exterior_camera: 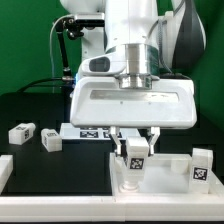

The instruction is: Assemble square table

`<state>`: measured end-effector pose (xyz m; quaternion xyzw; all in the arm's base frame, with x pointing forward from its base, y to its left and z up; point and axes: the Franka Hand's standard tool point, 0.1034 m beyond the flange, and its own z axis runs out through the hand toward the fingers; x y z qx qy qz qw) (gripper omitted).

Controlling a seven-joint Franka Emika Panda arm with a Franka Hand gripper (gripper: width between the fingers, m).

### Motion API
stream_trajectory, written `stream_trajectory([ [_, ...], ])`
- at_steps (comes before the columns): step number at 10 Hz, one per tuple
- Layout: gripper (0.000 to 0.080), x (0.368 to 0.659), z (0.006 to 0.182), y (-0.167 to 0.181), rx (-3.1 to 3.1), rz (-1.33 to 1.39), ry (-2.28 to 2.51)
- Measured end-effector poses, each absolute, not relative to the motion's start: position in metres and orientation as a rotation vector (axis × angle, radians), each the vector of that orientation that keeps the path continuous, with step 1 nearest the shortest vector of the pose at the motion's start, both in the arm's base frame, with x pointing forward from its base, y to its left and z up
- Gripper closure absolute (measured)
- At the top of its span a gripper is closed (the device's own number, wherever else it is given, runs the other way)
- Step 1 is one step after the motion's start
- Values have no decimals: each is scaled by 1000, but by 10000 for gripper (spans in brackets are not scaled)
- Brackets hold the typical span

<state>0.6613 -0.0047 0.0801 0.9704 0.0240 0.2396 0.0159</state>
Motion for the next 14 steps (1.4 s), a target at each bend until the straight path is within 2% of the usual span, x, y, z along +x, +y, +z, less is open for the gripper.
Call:
stream_trajectory([
  [2, 512, 658, 73, -8, 3020, 729, 71],
  [7, 499, 657, 72, -9, 3020, 725, 69],
  [8, 327, 657, 72, -9, 3020, 725, 69],
  [9, 188, 657, 72, -9, 3020, 725, 69],
  [14, 152, 657, 72, -9, 3020, 724, 69],
])
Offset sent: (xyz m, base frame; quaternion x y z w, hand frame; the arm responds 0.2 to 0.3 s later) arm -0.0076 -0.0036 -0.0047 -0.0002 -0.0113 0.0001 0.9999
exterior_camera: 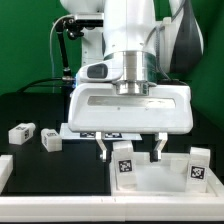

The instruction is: Assemble square table

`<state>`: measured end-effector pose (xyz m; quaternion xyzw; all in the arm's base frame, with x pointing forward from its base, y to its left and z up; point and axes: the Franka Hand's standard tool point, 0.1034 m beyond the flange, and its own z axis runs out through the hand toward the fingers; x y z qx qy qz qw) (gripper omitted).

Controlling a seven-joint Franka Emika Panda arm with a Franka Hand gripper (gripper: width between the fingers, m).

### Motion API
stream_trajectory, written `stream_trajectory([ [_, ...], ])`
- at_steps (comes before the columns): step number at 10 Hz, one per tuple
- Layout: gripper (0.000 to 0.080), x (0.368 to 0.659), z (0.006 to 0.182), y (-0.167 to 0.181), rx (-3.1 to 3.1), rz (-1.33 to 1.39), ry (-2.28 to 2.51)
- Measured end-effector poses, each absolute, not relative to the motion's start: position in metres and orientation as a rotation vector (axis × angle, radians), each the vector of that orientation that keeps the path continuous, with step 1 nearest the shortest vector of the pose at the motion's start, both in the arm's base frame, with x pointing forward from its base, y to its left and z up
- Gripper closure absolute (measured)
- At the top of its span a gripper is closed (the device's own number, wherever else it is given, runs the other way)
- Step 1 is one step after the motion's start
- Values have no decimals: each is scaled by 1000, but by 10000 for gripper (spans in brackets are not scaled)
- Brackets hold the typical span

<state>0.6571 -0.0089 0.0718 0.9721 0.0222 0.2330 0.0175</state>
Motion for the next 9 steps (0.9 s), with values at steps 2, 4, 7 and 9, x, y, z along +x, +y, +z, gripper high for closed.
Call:
stream_trajectory([
  [2, 151, 657, 72, -9, 3021, 723, 69],
  [4, 151, 655, 73, -13, 3102, 572, 50],
  [7, 151, 655, 82, -6, 3249, 274, -19],
  [9, 151, 655, 80, 2, 3284, 115, -26],
])
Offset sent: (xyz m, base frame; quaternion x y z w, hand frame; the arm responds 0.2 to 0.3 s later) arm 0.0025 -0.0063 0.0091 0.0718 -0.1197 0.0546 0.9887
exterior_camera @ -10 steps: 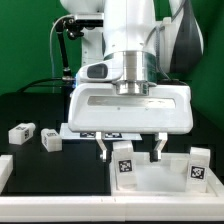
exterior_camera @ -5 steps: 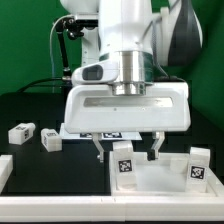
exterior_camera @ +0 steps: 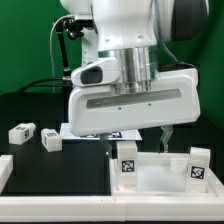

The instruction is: Assemble square table

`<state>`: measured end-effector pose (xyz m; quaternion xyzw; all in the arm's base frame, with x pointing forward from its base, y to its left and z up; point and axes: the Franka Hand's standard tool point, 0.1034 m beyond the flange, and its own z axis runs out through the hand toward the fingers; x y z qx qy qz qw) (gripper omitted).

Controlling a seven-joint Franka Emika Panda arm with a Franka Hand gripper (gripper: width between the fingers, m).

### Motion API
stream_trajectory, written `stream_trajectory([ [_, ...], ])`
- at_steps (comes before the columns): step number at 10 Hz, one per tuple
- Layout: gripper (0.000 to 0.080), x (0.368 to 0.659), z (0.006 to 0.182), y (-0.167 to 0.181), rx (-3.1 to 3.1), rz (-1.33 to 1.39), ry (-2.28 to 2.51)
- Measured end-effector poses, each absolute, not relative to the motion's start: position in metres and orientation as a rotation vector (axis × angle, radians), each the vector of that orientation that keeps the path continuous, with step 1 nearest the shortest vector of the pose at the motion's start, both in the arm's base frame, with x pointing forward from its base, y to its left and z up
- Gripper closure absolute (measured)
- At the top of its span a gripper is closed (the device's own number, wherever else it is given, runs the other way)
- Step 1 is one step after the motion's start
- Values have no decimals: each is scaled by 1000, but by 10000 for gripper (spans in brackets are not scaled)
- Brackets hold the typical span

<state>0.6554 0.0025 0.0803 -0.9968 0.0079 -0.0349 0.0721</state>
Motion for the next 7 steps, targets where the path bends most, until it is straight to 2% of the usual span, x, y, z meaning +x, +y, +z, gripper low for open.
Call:
stream_trajectory([
  [3, 151, 661, 76, -2, -3006, -124, 35],
  [4, 195, 661, 76, -2, -3005, -122, 64],
  [5, 331, 661, 76, -2, -3005, -122, 65],
  [6, 331, 661, 76, -1, -2999, -116, 156],
  [7, 492, 661, 75, -7, -2998, -111, 257],
])
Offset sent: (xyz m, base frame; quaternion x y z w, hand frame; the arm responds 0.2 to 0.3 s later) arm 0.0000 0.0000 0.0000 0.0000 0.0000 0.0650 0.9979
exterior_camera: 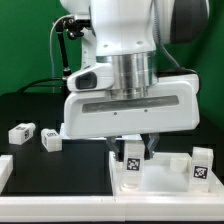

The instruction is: Assemble square table

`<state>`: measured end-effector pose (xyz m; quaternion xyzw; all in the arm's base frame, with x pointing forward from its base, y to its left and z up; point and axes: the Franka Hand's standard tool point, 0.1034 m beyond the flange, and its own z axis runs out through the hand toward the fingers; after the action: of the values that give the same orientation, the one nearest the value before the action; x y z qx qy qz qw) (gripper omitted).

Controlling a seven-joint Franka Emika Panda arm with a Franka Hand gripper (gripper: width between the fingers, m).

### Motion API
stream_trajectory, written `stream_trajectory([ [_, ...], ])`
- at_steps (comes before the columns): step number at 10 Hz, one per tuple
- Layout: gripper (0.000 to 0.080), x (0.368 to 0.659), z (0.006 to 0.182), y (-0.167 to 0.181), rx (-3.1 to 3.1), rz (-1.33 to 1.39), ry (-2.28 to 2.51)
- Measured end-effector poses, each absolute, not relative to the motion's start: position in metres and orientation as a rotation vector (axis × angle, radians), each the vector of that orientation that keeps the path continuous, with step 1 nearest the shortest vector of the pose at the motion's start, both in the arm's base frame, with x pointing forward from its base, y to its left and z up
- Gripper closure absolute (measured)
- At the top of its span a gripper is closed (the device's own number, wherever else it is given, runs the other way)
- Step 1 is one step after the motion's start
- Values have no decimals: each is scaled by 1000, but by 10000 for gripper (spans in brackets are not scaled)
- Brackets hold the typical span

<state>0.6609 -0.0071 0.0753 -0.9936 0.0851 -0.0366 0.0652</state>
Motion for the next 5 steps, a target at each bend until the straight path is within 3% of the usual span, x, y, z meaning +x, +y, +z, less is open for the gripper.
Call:
stream_trajectory([
  [5, 508, 660, 70, -18, -2775, -48, 1056],
])
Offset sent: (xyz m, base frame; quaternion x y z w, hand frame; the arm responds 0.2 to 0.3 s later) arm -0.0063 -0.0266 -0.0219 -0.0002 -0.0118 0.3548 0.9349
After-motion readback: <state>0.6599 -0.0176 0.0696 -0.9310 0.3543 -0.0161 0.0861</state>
